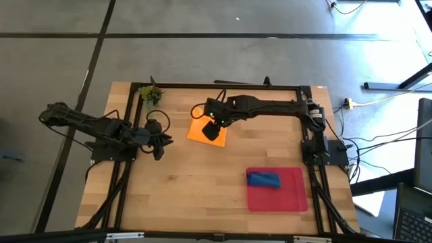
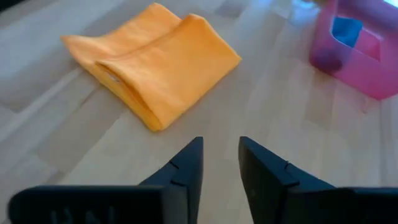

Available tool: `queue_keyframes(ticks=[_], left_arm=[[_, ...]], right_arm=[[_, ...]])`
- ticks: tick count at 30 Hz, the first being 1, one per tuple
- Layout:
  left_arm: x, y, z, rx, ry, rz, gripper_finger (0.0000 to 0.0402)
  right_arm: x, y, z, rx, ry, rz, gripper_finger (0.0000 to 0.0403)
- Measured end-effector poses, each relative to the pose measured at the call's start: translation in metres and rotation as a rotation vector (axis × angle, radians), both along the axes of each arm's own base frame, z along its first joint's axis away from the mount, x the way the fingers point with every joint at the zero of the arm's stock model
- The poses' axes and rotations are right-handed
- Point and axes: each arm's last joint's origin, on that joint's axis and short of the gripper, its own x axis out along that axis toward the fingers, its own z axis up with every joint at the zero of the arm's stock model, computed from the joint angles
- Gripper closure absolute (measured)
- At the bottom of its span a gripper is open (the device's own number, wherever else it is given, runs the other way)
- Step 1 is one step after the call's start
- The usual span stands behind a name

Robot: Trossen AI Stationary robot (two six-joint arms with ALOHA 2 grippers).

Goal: Roll microfiber towels into tight, uniform cylinder then place into a basket
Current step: Roll the orange microfiber towel

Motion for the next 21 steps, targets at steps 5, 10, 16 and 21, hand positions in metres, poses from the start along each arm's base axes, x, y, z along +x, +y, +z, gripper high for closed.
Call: queue_keyframes(ticks=[5, 10, 16, 21], left_arm=[[0.001, 0.011, 0.001, 0.034, -0.009, 0.109, 0.0277], [0.007, 0.015, 0.007, 0.173, -0.027, -0.01, 0.0277], [0.019, 0.016, 0.018, 0.34, -0.112, -0.237, 0.0284], [0.027, 0.024, 0.012, 0.36, -0.064, -0.265, 0.0283]], right_arm=[[0.005, 0.02, 0.021, -0.039, -0.057, 0.11, 0.0173], [0.005, 0.033, 0.023, -0.068, -0.045, 0.192, 0.0173], [0.002, 0.044, 0.022, -0.094, 0.001, 0.275, 0.0173], [-0.004, 0.052, 0.02, -0.121, 0.069, 0.4, 0.0173]])
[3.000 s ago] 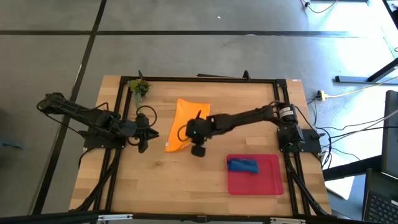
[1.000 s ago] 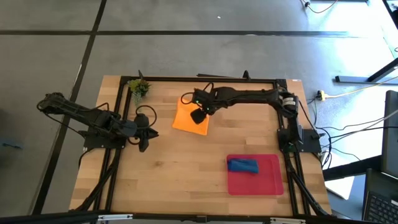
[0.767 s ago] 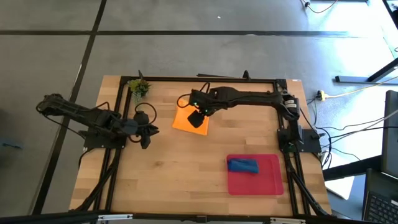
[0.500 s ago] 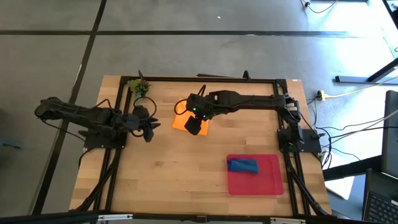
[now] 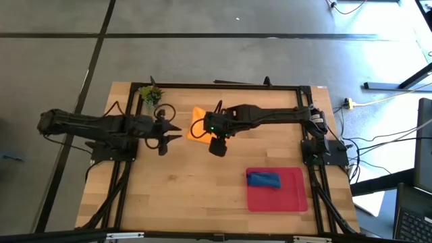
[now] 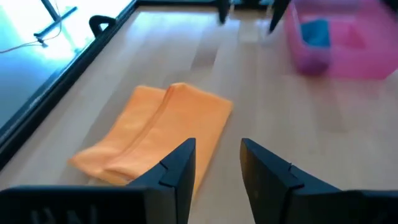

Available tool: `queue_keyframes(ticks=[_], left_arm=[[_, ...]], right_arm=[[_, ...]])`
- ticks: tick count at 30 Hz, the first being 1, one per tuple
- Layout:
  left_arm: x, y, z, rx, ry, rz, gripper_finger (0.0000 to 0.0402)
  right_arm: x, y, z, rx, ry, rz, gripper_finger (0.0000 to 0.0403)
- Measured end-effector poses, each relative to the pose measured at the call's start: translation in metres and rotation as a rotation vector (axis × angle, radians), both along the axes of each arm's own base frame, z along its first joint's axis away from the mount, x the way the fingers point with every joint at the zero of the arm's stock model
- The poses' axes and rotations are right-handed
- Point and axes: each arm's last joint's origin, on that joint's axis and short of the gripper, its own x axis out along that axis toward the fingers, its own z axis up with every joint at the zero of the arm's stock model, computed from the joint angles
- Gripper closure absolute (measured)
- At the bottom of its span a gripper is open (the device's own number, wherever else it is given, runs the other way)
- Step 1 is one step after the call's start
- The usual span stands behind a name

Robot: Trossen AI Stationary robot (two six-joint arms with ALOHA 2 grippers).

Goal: Roll microfiber towels into tight, uniform cylinder then place into a basket
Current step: Roll the orange microfiber towel

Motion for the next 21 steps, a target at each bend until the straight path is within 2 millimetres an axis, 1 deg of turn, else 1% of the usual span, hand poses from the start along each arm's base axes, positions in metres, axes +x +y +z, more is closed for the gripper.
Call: queue_keyframes(ticks=[3, 7, 11, 16, 18, 21], left_arm=[[0.008, 0.007, -0.008, 0.028, 0.067, -0.013, 0.0283], [0.021, 0.016, -0.023, 0.05, 0.165, -0.024, 0.0283], [0.031, 0.023, -0.04, 0.079, 0.273, -0.034, 0.0282], [0.039, 0.026, -0.057, 0.072, 0.369, -0.052, 0.0282], [0.043, 0.027, -0.063, 0.059, 0.388, -0.045, 0.0282], [0.048, 0.027, -0.068, 0.031, 0.387, -0.024, 0.0282]], right_arm=[[-0.003, 0.005, -0.007, -0.019, 0.043, 0.052, 0.0173], [-0.002, 0.008, -0.027, -0.042, 0.067, 0.112, 0.0173], [-0.003, 0.007, -0.06, -0.058, 0.085, 0.146, 0.0173], [-0.002, -0.004, -0.094, -0.058, 0.03, 0.117, 0.0173], [-0.003, -0.008, -0.11, -0.065, 0.014, 0.117, 0.0173], [-0.006, -0.015, -0.127, -0.086, -0.022, 0.136, 0.0173]])
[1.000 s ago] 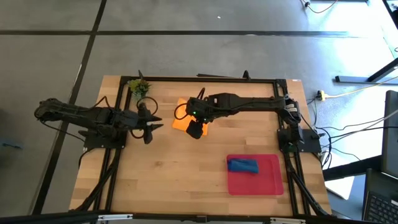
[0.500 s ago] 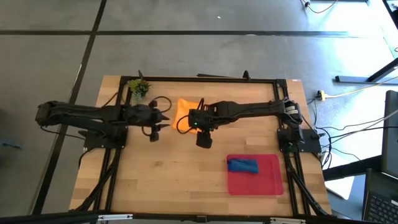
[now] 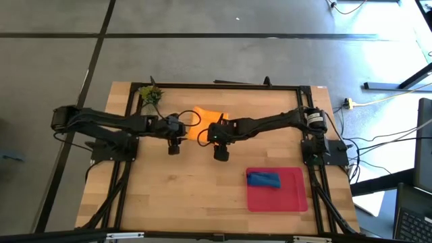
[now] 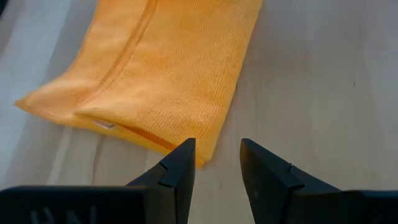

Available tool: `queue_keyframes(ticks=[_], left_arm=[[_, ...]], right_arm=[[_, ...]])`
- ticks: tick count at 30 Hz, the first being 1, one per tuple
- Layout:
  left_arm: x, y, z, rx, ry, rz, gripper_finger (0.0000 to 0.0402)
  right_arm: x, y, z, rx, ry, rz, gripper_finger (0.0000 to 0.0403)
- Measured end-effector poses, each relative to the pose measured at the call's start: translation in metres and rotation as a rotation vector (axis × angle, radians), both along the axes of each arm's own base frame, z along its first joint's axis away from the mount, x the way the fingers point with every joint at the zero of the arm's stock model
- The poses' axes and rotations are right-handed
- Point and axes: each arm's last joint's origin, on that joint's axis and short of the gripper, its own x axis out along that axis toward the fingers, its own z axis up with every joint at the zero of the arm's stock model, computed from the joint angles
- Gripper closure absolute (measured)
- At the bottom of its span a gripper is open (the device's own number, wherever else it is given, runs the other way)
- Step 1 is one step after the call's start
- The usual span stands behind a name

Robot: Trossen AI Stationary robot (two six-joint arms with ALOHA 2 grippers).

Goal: Roll microfiber towels into tight, uniform cylinder then place into a basket
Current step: Roll the orange microfiber towel

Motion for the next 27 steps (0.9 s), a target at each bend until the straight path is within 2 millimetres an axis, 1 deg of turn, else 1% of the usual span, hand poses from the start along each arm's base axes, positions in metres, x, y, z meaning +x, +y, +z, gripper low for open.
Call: queue_keyframes(ticks=[5, 9, 12, 18, 22, 27], left_arm=[[0.006, 0.001, -0.005, -0.002, -0.005, 0.004, 0.0282], [0.008, 0.001, -0.005, -0.001, -0.018, 0.004, 0.0282], [0.008, 0.001, -0.005, -0.002, -0.017, 0.004, 0.0282], [0.008, 0.001, -0.006, -0.021, -0.022, 0.026, 0.0282], [0.008, 0.001, -0.005, -0.035, -0.027, 0.043, 0.0282], [0.01, 0.001, -0.006, -0.031, -0.04, 0.037, 0.0282]], right_arm=[[-0.01, -0.011, -0.023, 0.0, 0.007, -0.027, 0.0173], [-0.018, -0.014, -0.037, -0.012, 0.033, -0.016, 0.0173], [-0.02, -0.013, -0.042, -0.025, 0.017, 0.015, 0.0173], [-0.023, -0.014, -0.05, -0.024, -0.02, 0.009, 0.0179], [-0.024, -0.013, -0.051, -0.011, -0.024, -0.011, 0.0213], [-0.023, -0.013, -0.051, -0.012, -0.037, -0.012, 0.0285]])
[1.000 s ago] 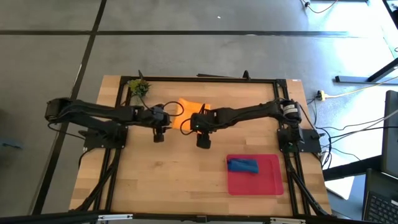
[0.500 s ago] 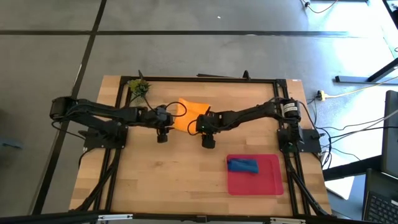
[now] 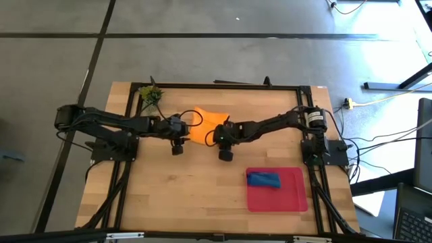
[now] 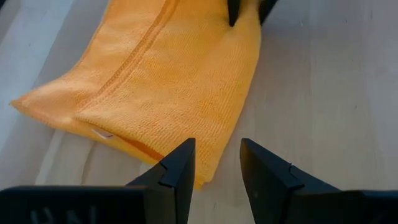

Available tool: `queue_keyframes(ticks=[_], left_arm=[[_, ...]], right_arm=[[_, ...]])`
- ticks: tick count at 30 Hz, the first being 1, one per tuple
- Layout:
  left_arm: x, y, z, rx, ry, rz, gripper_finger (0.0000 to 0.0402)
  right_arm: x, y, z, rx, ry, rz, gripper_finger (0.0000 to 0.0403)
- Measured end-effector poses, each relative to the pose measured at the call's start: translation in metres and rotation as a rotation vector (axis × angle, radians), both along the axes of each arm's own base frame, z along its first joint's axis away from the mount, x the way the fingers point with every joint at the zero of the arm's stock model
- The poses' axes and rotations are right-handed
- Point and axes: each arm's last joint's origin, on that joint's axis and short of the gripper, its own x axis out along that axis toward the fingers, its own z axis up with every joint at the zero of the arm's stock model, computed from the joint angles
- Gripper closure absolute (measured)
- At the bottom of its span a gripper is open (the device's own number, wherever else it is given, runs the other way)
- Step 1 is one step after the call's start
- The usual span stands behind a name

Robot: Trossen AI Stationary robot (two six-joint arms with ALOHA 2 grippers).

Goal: Roll microfiber towels into tight, uniform cylinder then place into a basket
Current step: Roll the orange microfiber towel

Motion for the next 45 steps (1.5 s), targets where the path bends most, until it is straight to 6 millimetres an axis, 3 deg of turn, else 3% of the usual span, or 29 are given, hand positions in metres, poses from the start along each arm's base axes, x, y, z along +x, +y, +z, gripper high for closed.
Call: queue_keyframes(ticks=[7, 13, 21, 29, 38, 45], left_arm=[[0.0038, 0.0005, 0.0036, -0.01, -0.06, 0.024, 0.0282], [0.0045, -0.0002, 0.0043, -0.017, -0.072, 0.038, 0.0282], [0.0047, -0.0002, 0.0045, -0.02, -0.076, 0.042, 0.0282], [0.0043, -0.0008, 0.0039, -0.038, -0.071, 0.031, 0.0283], [0.0045, -0.0022, 0.0039, -0.036, -0.07, 0.023, 0.0318], [0.0043, -0.0022, 0.0037, -0.069, -0.076, 0.059, 0.0301]], right_arm=[[0.0004, -0.0006, 0.0, -0.007, -0.004, -0.002, 0.0389], [0.0007, -0.0005, -0.0001, -0.004, -0.007, -0.003, 0.0369], [0.0018, -0.0002, 0.0001, 0.003, -0.021, -0.003, 0.0391], [0.0027, -0.0002, 0.0002, 0.003, -0.032, -0.003, 0.0374], [0.003, 0.001, 0.0002, 0.038, -0.035, 0.019, 0.0385], [0.0029, 0.001, 0.0002, 0.039, -0.035, 0.02, 0.0384]])
